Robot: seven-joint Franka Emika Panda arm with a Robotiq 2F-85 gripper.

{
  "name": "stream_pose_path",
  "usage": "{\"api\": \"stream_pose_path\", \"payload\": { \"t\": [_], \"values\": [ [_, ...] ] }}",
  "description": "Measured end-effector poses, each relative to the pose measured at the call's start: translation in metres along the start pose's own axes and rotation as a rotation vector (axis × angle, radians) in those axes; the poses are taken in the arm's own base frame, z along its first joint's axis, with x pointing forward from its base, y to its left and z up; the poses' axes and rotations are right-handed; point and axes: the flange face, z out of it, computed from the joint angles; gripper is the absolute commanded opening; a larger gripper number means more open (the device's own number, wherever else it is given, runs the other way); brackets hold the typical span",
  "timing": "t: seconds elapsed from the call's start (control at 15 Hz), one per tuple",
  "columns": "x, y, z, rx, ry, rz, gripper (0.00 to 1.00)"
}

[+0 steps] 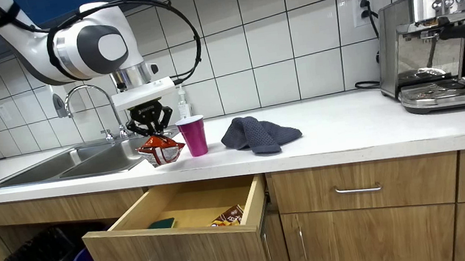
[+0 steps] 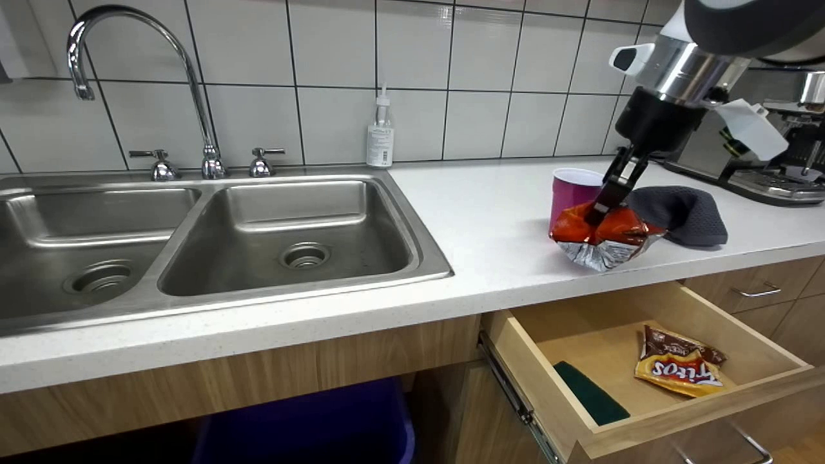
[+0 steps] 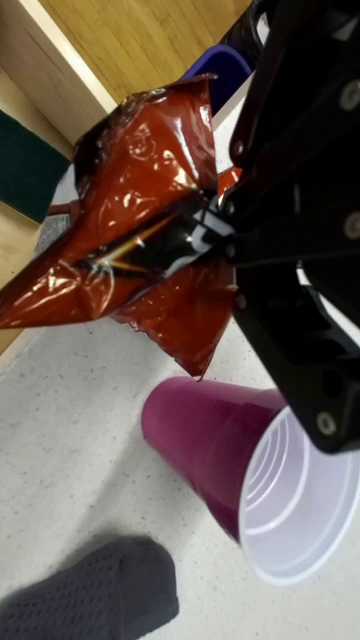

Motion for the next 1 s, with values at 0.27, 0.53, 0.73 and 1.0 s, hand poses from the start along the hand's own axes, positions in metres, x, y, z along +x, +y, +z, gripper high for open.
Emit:
{"api": "stream_pose_path", "payload": {
  "t": [0.27,0.53,0.73,1.0],
  "values": [
    [-0.023,-0.010,-0.005,-0.005,-0.008,0.013,0.00],
    [-0.044,-0.017,-0.012,-0.008,-0.011,0.032,0.00],
    [-0.061,-0.018,-0.014,-0.005,-0.015,0.057,0.00],
    [-0.083,-0.019,-0.012,0.005,-0.028,0.091,0.00]
  ]
}}
